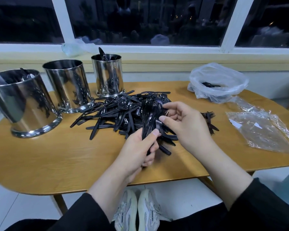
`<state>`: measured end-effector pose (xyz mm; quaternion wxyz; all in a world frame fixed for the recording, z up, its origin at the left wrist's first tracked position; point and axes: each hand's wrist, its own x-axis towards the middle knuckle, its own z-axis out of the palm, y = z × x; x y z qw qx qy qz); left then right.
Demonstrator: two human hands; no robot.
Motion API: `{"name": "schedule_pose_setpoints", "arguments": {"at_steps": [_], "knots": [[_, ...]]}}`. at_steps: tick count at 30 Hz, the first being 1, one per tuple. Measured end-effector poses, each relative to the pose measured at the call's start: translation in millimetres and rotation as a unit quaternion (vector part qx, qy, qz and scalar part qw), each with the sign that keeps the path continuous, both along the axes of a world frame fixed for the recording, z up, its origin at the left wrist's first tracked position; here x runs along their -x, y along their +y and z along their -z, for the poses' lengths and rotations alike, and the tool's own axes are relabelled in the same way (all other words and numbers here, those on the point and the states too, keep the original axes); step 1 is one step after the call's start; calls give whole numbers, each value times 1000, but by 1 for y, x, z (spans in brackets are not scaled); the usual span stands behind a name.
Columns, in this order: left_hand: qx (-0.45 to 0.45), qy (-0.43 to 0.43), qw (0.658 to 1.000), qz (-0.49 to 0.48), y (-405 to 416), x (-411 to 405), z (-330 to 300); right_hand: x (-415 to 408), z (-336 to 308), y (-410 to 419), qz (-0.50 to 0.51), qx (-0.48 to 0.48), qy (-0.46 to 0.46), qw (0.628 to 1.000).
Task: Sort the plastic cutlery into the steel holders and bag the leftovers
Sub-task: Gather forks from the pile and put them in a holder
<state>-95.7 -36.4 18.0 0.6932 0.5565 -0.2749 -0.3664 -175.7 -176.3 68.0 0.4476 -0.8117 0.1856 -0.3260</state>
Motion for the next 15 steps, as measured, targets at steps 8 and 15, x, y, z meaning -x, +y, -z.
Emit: {"name": "schedule_pose_setpoints", "arguments": {"at_steps": [8,15], "knots": [[-19,-27,999,23,21,-20,-11,-19,-13,14,-71,-57,-3,996],[-37,-63,997,33,34,-42,-18,-45,-18,24,-192,-124,50,972]]}}
